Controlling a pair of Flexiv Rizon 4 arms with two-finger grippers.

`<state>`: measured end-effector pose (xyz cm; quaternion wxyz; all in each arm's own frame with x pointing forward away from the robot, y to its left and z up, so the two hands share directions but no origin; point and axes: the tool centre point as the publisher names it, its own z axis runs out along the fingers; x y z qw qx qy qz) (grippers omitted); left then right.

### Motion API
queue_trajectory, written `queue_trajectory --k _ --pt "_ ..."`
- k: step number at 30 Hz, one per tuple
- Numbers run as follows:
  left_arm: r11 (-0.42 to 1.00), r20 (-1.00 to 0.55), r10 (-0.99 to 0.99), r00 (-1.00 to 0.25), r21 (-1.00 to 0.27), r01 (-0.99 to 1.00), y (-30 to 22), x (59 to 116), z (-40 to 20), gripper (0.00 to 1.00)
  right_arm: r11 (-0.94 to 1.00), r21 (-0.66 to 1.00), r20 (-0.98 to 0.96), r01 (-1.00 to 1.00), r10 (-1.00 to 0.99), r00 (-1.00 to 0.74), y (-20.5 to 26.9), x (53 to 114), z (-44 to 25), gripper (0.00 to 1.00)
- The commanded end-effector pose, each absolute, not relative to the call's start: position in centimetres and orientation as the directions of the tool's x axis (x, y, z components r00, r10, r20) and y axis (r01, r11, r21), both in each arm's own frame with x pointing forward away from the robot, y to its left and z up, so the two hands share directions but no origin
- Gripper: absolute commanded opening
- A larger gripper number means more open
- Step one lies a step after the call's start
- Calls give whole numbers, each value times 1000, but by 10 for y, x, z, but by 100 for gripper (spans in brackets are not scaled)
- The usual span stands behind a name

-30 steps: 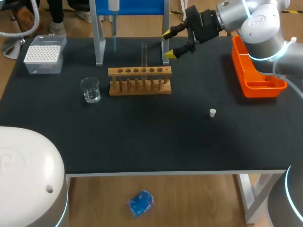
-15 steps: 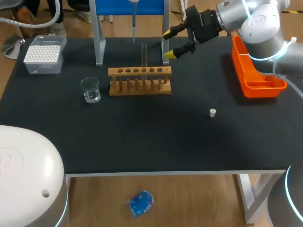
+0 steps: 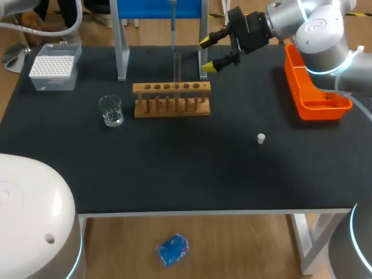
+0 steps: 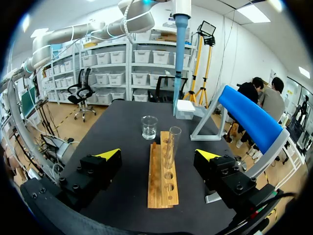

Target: Invert the test tube, pick up the pipette, mount the tip to pipette, aspirate from beaker and dispense into the tube, eject the tip, return the pipette, and cap with the stopper.

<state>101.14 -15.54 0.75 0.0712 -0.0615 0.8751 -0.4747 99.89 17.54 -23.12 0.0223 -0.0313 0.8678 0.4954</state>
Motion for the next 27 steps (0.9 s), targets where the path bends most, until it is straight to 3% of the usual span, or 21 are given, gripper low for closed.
queue_trajectory --k 1,27 --pt "535 -62 -168 -984 -844 -38 -162 1016 4 0 507 859 -70 -77 -33 -997 175 999 -231 100" --pt "531 -34 -175 -984 -845 -65 -164 1018 -12 0 507 859 -70 -77 -33 -997 175 999 -231 100"
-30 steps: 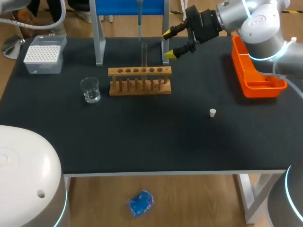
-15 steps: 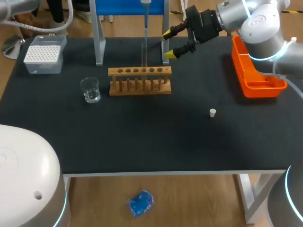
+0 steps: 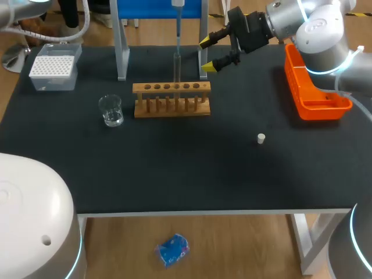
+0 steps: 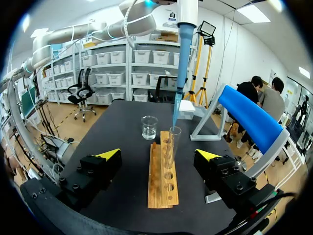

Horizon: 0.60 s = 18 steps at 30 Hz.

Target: Invert the test tube, pick up the pipette, mount the tip to pipette, aspirate from beaker and dispense into the tube, eject the tip, return the pipette, and cap with the stopper.

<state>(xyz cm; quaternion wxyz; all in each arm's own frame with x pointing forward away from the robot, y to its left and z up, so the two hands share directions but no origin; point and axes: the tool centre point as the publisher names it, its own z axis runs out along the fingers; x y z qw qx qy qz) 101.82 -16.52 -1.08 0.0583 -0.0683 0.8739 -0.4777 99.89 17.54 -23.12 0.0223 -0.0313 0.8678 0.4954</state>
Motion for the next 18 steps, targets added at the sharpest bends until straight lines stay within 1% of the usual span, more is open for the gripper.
queue_trajectory --k 1,18 --pt "531 -33 -176 -984 -845 -66 -164 1018 -12 0 507 859 -70 -77 -33 -997 175 999 -231 100" --pt "553 -29 -200 -979 -828 -89 -156 1021 -21 0 507 859 -70 -77 -33 -997 175 999 -231 100"
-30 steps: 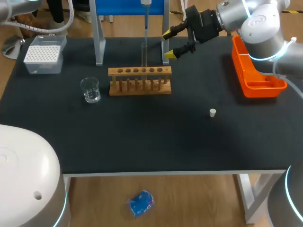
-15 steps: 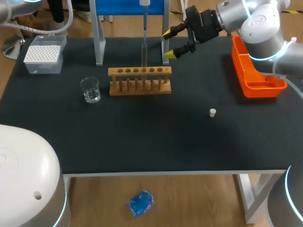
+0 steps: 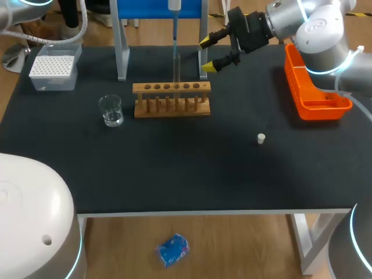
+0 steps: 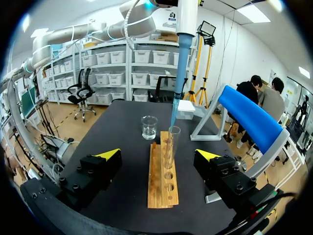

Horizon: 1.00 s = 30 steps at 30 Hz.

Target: Invert the test tube, pick up the pipette, mount the tip to pipette, aspirate from beaker and dispense into the tube, eject the tip, return the pipette, and cap with the stopper.

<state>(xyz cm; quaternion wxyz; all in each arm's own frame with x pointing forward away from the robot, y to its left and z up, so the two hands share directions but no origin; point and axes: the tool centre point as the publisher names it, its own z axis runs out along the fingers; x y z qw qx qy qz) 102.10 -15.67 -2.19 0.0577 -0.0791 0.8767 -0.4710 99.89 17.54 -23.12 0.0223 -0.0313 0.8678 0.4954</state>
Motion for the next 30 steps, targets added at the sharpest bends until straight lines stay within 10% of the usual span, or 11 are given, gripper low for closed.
queue_trajectory --k 1,30 --pt "550 -29 -200 -979 -831 -88 -155 1021 -21 0 507 859 -70 -77 -33 -997 175 999 -231 100" --pt "523 -29 -168 -985 -850 -64 -165 1020 -24 0 507 859 -70 -77 -33 -997 175 999 -231 100"
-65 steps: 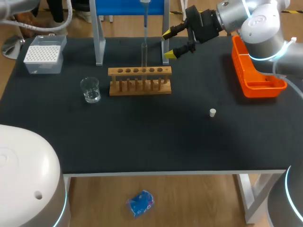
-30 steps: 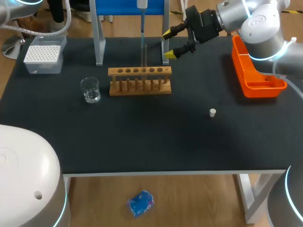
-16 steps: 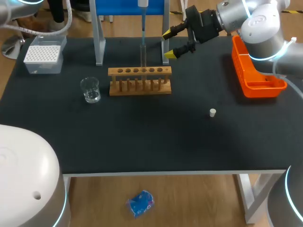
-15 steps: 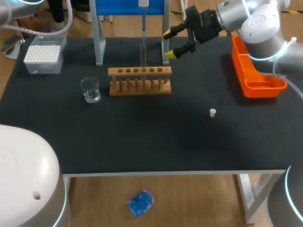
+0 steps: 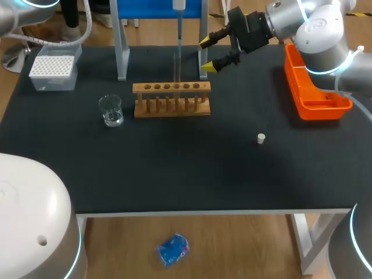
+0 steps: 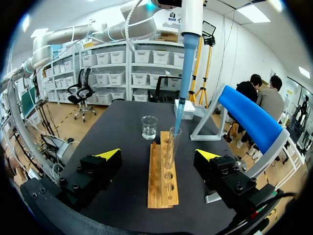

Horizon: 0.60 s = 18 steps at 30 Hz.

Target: Invert the test tube, pick up the pipette, mount the tip to pipette, aspirate from beaker and dispense into the tube, eject the tip, return the pipette, and cap with the stopper.

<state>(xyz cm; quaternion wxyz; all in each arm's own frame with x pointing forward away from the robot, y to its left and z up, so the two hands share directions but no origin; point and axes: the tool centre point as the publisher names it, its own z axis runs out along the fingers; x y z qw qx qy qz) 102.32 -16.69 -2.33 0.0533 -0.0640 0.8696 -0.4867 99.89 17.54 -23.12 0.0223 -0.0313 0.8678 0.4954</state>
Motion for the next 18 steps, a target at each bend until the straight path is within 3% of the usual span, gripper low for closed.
queue_trajectory --k 1,18 --pt "525 -29 -170 -985 -848 -66 -165 1019 -25 0 507 859 -70 -77 -33 -997 175 999 -231 100" --pt "521 -31 -190 -981 -850 -74 -160 1018 -36 0 507 859 -70 -77 -33 -997 175 999 -231 100"
